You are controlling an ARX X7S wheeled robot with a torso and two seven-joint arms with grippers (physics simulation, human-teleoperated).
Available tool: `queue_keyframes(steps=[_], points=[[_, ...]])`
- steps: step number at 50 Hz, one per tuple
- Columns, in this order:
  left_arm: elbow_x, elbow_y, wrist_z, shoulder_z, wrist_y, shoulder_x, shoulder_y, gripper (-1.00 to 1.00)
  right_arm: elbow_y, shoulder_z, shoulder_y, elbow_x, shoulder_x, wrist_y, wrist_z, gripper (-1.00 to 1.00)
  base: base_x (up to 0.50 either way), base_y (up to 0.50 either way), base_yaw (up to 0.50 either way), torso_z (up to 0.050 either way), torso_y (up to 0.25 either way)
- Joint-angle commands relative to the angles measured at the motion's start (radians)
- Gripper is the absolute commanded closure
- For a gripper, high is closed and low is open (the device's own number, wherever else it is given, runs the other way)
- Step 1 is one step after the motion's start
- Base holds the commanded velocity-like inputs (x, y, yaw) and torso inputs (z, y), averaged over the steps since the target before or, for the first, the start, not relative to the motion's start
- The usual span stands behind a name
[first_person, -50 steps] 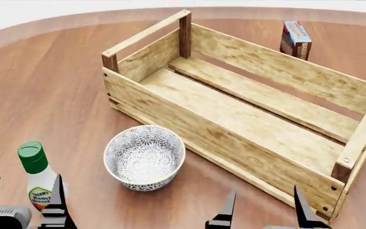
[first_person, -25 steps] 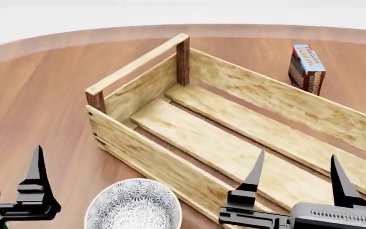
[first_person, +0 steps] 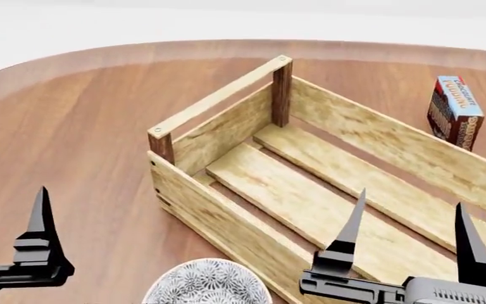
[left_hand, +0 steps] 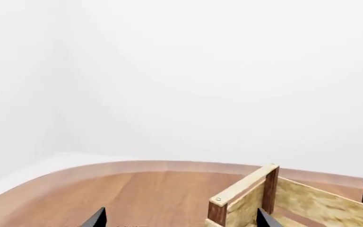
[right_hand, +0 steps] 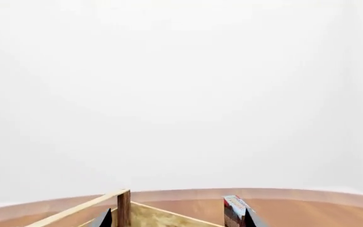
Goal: Pick up the salad dressing and put it in the tray.
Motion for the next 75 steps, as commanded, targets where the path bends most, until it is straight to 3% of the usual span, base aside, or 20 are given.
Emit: queue_keyframes(steps=[1, 67, 75], points=[[-0.011, 0.0, -0.01, -0.001, 0.003, -0.008, -0.003, -1.0, 0.002, -0.004, -0.006, 0.007, 0.008, -0.026, 0.0, -1.0, 0.0, 0.0, 0.5, 0.0, 0.0], [-0.031, -0.025, -0.039, 0.011, 0.035, -0.029, 0.007, -1.0, 0.03, -0.058, -0.028, 0.038, 0.059, -0.067, 0.002, -1.0, 0.0, 0.0, 0.5, 0.0, 0.0], [-0.035, -0.023, -0.043, 0.012, 0.034, -0.033, 0.003, -1.0, 0.02, -0.077, -0.022, 0.059, 0.079, -0.025, -0.02, -1.0, 0.0, 0.0, 0.04, 0.0, 0.0]])
